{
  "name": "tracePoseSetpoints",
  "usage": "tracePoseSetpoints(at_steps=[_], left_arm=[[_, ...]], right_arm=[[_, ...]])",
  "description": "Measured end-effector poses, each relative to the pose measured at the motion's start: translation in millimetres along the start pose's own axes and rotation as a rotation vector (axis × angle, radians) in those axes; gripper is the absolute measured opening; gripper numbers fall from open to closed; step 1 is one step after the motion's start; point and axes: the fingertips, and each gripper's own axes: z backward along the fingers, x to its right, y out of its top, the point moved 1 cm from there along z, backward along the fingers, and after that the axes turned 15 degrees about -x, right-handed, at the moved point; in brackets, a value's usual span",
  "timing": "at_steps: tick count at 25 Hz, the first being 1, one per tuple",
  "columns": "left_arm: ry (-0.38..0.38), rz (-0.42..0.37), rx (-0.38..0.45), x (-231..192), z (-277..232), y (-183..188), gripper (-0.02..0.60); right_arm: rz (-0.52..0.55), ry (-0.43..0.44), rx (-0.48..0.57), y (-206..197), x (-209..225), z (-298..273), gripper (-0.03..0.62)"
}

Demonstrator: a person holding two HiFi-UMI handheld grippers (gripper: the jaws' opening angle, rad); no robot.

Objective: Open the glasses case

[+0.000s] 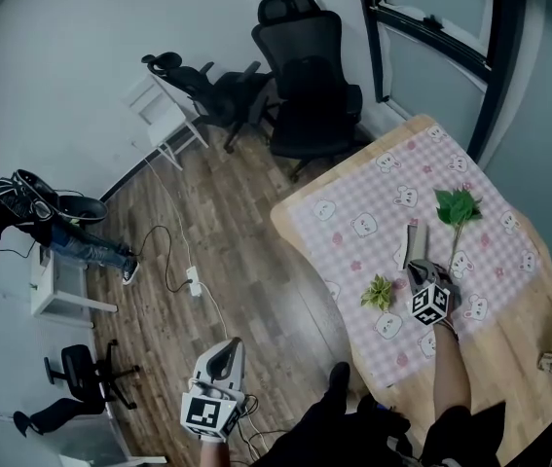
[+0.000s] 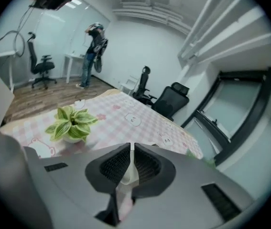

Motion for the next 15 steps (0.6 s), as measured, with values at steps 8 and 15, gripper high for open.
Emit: tracePoseSetpoints(at_steps=[8, 15], left_arm=[[-0.003, -0.004, 0.038, 2, -2, 16, 0.000], [-0.008, -0.014, 0.041, 4, 0, 19, 0.000]], right_arm=[[-0.802, 0.061, 0.069, -78, 40, 2, 0.025], [-1.194, 0.166, 0.166, -114, 49, -4, 0.021]])
